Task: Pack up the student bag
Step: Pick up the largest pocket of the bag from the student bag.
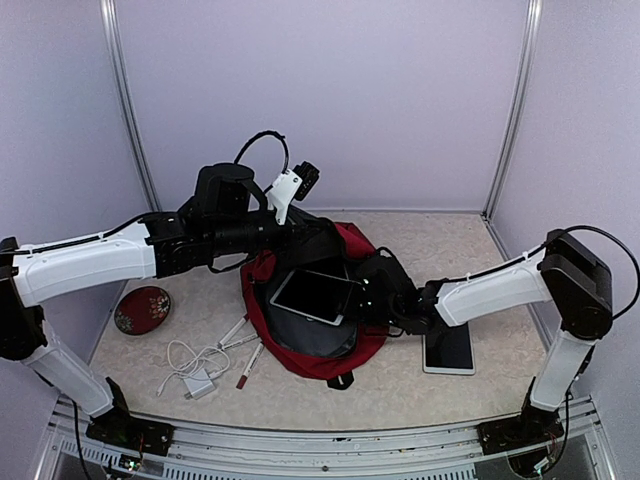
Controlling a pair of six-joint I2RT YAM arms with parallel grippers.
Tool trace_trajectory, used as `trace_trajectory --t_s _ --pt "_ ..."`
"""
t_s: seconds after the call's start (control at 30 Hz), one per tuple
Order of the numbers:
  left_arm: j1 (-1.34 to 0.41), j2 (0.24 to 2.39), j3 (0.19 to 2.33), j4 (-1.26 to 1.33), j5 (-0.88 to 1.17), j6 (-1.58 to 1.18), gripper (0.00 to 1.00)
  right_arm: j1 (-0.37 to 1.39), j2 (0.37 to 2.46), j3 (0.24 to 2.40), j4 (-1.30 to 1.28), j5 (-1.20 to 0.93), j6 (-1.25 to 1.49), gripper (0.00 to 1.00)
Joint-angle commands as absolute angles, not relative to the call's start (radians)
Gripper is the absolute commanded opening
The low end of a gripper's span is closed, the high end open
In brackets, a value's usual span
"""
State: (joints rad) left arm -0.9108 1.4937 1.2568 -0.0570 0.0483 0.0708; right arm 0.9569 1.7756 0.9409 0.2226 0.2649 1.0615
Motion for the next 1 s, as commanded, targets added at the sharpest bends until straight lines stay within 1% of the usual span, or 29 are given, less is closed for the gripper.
trace_trajectory --t_s 0.0,0.07,0.1,0.13,0.17,0.27,0.33,0.4,0.5,0.53,0.7,0.83,0.9,0.97 --pt "-0.905 1.463 1.247 0.000 0.079 0.068 0.00 1.011 1.731 0.928 0.144 0.112 0.895 0.52" --pt "-0.905 1.464 1.247 -0.006 0.077 0.070 0.00 1.017 1.749 0.960 0.111 0.074 0.856 0.54" --pt "-0.904 1.463 1.245 -0.006 0.074 0.069 0.00 1.019 1.756 0.978 0.092 0.073 0.833 0.58" --pt "-0.903 1.462 1.241 -0.004 0.074 0.069 0.00 1.024 1.760 0.996 0.071 0.053 0.813 0.65" --pt "-0.901 1.458 1.238 -0.002 0.073 0.069 0.00 1.027 1.755 1.011 0.040 0.058 0.796 0.68" --pt "-0.896 1.457 1.232 -0.002 0.080 0.067 0.00 1.032 1.704 0.990 0.017 0.062 0.763 0.71" --pt "-0.895 1.461 1.235 -0.005 0.080 0.071 0.00 1.033 1.638 0.948 0.001 0.061 0.751 0.71" --pt "-0.894 1.464 1.236 -0.006 0.076 0.072 0.00 1.030 1.587 0.924 -0.044 0.103 0.747 0.68" --pt "-0.891 1.467 1.238 -0.006 0.080 0.073 0.00 1.016 1.532 0.899 -0.099 0.146 0.759 0.55" --pt "-0.890 1.468 1.239 -0.008 0.080 0.073 0.00 1.008 1.520 0.889 -0.102 0.149 0.764 0.54" --pt "-0.891 1.466 1.219 -0.005 0.084 0.074 0.00 0.962 1.446 0.860 -0.138 0.157 0.793 0.54" --pt "-0.891 1.495 1.191 -0.006 0.080 0.069 0.00 0.893 1.335 0.863 -0.429 0.275 0.914 0.55" --pt "-0.887 1.518 1.197 -0.048 0.050 0.048 0.00 0.851 1.243 0.817 -0.536 0.313 0.962 0.59" --pt "-0.862 1.541 1.198 -0.099 0.008 0.004 0.00 0.798 1.133 0.737 -0.583 0.307 0.975 0.62"
